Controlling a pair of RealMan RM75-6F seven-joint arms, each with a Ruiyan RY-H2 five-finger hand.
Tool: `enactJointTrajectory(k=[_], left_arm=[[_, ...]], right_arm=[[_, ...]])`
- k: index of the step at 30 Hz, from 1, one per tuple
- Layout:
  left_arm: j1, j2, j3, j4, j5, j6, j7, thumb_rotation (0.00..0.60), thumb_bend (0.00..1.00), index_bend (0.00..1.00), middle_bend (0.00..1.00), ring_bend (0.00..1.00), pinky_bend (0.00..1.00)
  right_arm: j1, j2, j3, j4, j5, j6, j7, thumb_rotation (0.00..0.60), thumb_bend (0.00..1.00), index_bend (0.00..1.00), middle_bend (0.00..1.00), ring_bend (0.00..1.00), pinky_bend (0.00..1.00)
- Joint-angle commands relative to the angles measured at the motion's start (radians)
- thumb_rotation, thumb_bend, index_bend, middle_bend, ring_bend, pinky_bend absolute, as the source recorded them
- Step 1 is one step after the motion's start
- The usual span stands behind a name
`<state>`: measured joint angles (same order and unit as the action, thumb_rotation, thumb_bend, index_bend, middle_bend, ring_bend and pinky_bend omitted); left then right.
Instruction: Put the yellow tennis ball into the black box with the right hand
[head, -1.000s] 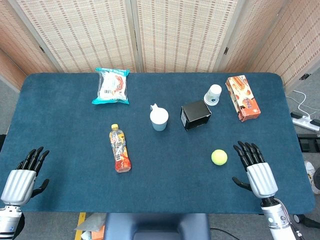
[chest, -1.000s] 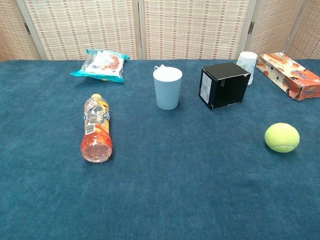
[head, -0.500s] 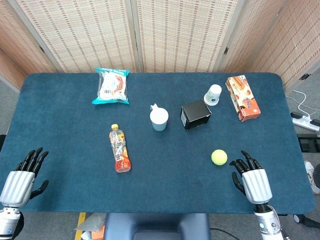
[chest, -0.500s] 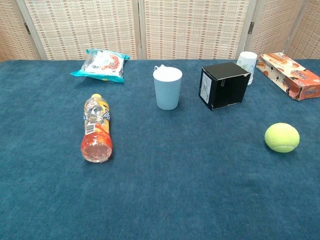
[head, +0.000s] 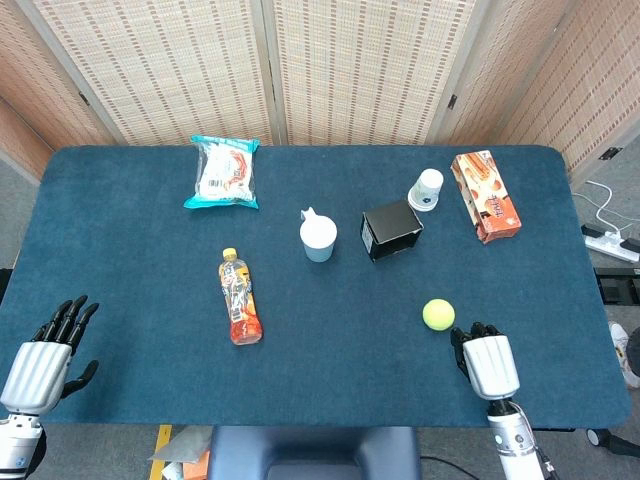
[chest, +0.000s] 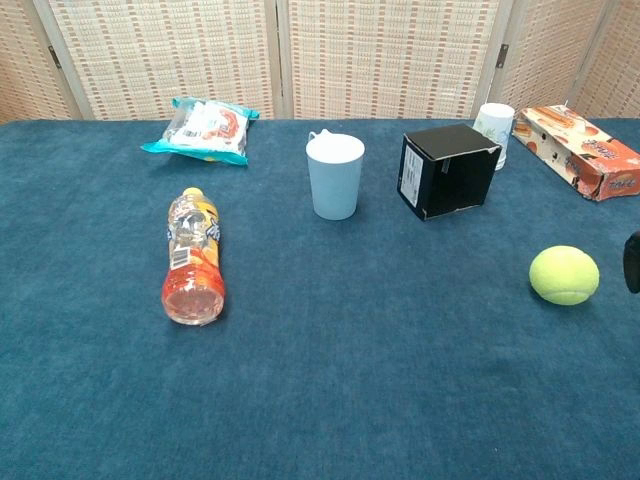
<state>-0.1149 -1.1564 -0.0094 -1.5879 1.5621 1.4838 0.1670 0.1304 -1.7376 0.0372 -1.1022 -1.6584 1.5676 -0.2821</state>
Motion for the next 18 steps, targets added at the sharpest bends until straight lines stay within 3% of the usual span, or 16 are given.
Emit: enactJointTrajectory(k=[1, 18], left_arm=[[0.000, 0.000, 0.000, 0.000, -0.001, -0.001, 0.002, 0.600, 0.33, 0.11, 0.14, 0.07, 0.32], [-0.003, -0.001, -0.001, -0.001, -0.005, -0.008, 0.006, 0.600, 0.33, 0.11, 0.14, 0.07, 0.32]], right_arm=[[0.005, -0.021, -0.005, 0.023, 0.014, -0.021, -0.005, 0.600, 0.68, 0.77, 0.86, 0.55, 0.65], [0.053, -0.102, 0.012, 0.158, 0.047, -0.084, 0.085, 0.600, 0.68, 0.77, 0.88, 0.57, 0.65]])
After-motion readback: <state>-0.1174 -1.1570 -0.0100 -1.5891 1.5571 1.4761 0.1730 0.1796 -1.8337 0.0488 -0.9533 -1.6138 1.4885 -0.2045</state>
